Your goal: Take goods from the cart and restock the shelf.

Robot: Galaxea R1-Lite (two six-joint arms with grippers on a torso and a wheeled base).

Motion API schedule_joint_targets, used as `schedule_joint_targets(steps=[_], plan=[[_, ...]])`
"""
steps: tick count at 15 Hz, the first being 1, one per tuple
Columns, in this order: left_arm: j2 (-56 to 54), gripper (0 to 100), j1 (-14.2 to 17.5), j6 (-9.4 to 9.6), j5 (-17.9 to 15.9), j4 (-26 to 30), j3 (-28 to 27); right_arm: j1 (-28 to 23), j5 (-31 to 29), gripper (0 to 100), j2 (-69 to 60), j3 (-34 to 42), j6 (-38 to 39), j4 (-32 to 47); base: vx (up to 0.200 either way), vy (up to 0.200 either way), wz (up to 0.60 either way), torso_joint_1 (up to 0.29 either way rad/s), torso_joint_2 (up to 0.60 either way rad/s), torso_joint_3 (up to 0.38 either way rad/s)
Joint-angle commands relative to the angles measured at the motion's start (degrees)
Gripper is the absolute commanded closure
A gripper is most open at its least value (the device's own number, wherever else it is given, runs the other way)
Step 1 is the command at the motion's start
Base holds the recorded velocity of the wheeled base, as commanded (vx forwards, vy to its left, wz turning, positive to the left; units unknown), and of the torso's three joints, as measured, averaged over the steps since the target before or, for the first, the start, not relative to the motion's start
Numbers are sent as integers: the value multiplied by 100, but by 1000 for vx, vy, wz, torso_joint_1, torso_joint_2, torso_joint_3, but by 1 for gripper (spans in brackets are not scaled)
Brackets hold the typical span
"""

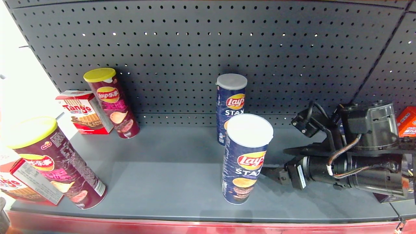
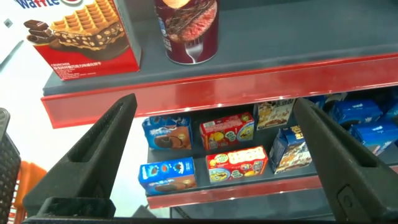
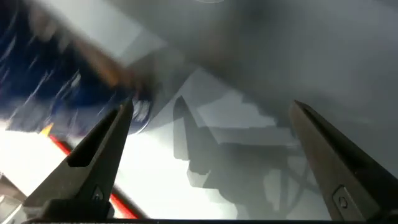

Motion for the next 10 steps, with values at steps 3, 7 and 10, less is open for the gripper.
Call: schedule_joint_targets(steps=[3, 7, 10], plan=[[13, 0, 1, 0, 1, -3, 0, -24, 4, 0, 103, -130, -3, 6, 0, 0, 0, 0, 0, 0], [13, 0, 1, 0, 1, 6, 0, 126, 4, 0, 59, -69, -47, 15, 0, 0, 0, 0, 0, 0], [4, 0, 1, 0, 1, 6, 0, 170, 4, 0, 59, -60, -82, 6, 0, 0, 0, 0, 0, 0]])
